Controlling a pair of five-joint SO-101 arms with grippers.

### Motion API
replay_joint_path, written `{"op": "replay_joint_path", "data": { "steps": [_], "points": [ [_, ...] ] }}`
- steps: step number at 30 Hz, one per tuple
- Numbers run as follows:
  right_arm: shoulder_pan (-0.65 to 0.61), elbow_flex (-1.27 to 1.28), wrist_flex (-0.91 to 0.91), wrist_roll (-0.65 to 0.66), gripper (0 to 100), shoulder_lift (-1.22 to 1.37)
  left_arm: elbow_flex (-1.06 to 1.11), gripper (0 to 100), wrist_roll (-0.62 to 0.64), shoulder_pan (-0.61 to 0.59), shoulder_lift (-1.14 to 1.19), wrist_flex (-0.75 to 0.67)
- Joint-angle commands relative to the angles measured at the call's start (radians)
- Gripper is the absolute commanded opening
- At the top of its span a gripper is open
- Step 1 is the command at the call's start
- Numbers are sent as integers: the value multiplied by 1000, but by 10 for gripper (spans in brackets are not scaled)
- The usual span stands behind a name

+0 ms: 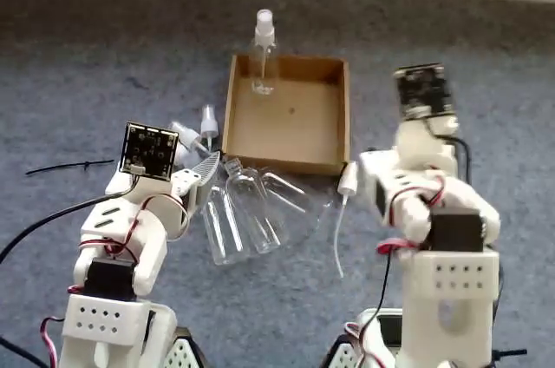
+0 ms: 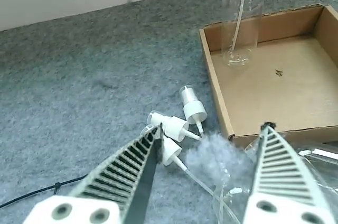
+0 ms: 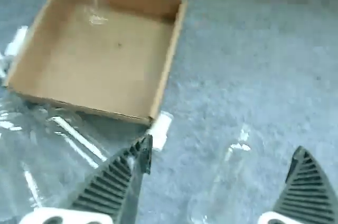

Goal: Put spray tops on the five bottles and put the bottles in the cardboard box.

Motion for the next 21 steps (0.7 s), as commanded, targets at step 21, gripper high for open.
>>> {"op": "replay_joint_path", "data": {
  "steps": [21],
  "points": [
    [176, -503, 33, 61, 343, 947, 8, 266, -6, -4, -2, -18]
  ]
}}
